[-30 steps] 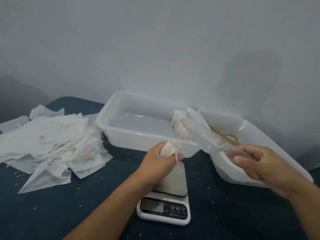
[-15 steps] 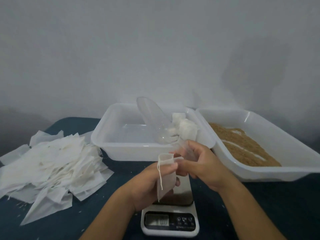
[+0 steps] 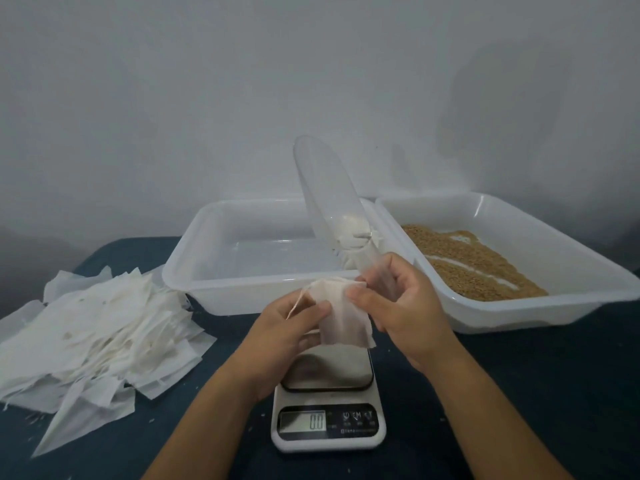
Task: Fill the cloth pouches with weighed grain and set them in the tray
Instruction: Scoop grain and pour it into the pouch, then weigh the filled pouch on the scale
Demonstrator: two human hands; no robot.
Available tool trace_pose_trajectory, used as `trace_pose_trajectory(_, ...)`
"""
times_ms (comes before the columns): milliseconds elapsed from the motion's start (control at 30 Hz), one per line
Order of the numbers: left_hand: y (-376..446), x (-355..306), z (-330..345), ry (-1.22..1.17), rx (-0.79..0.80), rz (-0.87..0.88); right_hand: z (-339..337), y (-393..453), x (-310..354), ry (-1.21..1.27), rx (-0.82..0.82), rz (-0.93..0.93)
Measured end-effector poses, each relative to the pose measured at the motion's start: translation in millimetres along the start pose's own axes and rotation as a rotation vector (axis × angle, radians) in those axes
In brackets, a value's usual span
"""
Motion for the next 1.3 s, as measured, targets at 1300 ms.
trace_pose_trajectory(1300, 7.4, 1.5, -85.5, 0.707, -0.713, 0.018, -20.7, 3.0, -36.8, -0.379, -0.188, 0.019)
Point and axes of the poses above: each hand's wrist, its own y-axis towards the middle knuckle, its own z-axis out of the palm, x = y × z, the point moved 5 cm from there along y, towards the middle knuckle, and after that the axes turned 4 degrees about -z, right-handed, at the moved point
